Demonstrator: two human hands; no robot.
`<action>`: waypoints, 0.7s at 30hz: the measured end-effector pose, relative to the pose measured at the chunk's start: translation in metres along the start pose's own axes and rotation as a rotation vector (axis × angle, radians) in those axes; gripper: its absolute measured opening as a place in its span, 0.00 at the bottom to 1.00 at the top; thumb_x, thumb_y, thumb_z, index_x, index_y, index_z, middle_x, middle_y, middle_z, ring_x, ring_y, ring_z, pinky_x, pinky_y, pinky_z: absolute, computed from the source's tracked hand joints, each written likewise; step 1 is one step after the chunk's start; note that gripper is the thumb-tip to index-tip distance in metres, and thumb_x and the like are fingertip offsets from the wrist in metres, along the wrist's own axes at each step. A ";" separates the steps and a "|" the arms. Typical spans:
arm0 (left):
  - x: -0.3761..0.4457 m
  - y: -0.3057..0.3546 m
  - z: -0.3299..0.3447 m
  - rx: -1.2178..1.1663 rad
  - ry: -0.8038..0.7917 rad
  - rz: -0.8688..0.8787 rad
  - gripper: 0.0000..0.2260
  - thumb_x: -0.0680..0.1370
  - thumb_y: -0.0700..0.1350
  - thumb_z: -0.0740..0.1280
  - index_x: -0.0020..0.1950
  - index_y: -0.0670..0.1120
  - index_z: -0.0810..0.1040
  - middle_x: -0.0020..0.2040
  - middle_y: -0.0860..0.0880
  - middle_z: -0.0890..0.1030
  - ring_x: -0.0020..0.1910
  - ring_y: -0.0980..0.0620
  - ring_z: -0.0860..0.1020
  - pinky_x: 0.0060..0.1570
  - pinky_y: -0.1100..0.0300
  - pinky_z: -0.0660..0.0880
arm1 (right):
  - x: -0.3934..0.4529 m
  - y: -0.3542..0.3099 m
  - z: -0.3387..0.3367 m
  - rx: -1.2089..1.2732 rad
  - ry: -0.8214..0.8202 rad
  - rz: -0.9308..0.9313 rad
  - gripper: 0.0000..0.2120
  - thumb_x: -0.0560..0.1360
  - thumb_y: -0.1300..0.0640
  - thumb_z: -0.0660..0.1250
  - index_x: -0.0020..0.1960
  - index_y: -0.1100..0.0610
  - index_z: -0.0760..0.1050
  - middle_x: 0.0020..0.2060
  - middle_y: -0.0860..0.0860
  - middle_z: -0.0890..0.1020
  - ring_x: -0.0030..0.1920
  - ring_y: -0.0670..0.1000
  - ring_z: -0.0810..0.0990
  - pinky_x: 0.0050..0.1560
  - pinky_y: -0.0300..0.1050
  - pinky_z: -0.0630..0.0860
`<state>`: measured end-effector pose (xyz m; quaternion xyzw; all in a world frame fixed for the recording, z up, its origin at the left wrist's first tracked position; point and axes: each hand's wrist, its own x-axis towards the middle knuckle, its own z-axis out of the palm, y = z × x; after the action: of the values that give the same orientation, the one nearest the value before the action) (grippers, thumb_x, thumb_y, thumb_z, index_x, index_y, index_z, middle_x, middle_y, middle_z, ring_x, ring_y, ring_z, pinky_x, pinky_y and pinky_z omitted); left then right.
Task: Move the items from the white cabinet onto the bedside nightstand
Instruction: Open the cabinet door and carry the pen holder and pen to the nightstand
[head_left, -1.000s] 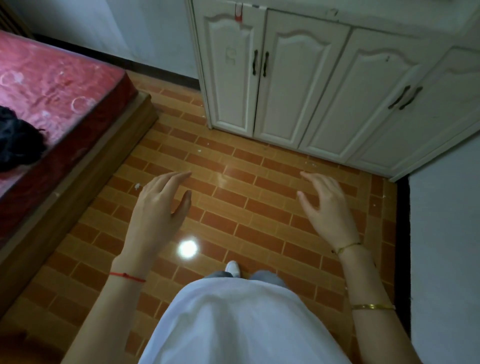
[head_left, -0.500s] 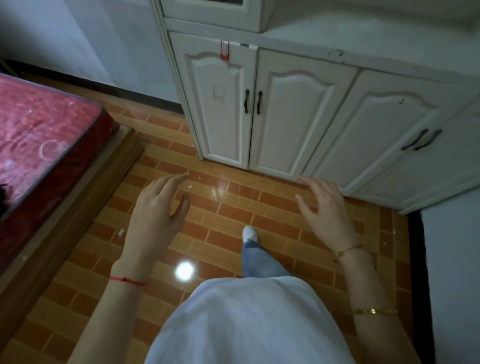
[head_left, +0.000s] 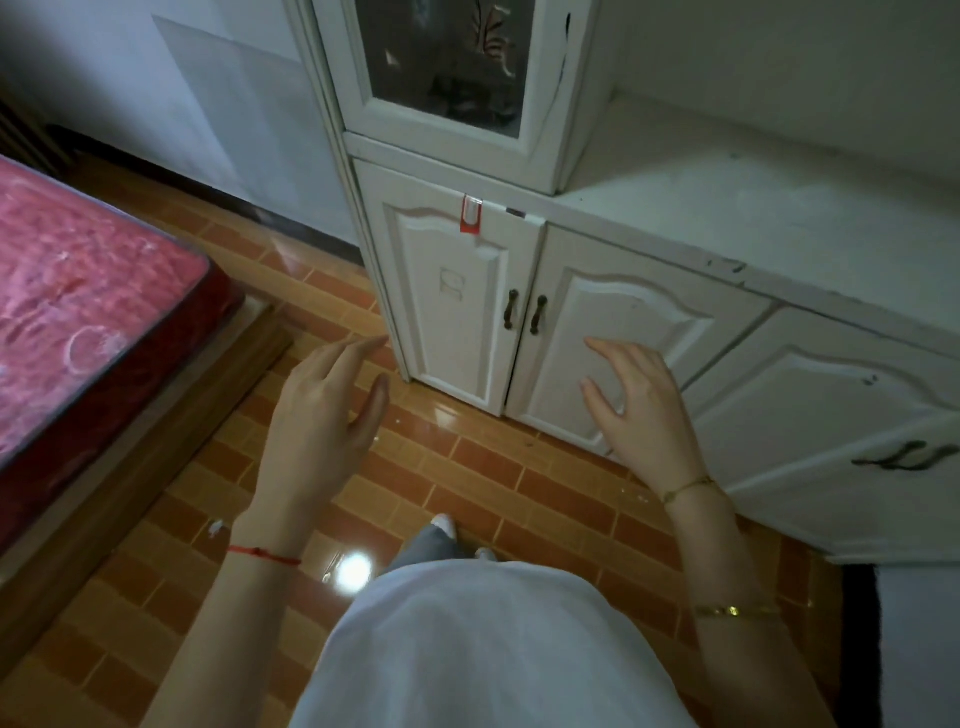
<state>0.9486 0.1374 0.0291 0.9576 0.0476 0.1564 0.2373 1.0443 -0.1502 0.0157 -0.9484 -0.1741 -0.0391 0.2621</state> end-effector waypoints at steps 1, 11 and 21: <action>0.010 -0.002 0.002 -0.002 -0.004 -0.006 0.17 0.80 0.44 0.64 0.69 0.45 0.74 0.63 0.46 0.79 0.64 0.47 0.75 0.65 0.49 0.72 | 0.011 -0.001 0.003 0.006 -0.001 -0.001 0.19 0.79 0.54 0.62 0.69 0.55 0.69 0.63 0.50 0.75 0.65 0.48 0.68 0.67 0.39 0.61; 0.119 -0.036 0.010 -0.038 -0.026 0.076 0.17 0.80 0.45 0.65 0.70 0.46 0.73 0.64 0.46 0.79 0.63 0.47 0.76 0.63 0.50 0.74 | 0.101 -0.013 0.021 0.029 0.051 0.036 0.20 0.79 0.53 0.62 0.70 0.52 0.68 0.65 0.49 0.74 0.67 0.46 0.67 0.70 0.41 0.61; 0.254 -0.002 -0.006 -0.135 0.144 0.276 0.17 0.81 0.47 0.63 0.70 0.45 0.73 0.63 0.47 0.79 0.62 0.49 0.77 0.61 0.47 0.76 | 0.195 -0.029 -0.030 0.022 0.262 -0.054 0.19 0.79 0.53 0.63 0.70 0.53 0.69 0.64 0.48 0.74 0.67 0.46 0.67 0.69 0.42 0.63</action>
<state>1.1868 0.1840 0.1037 0.9231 -0.0781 0.2587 0.2735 1.2174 -0.0822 0.0877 -0.9271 -0.1644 -0.1680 0.2919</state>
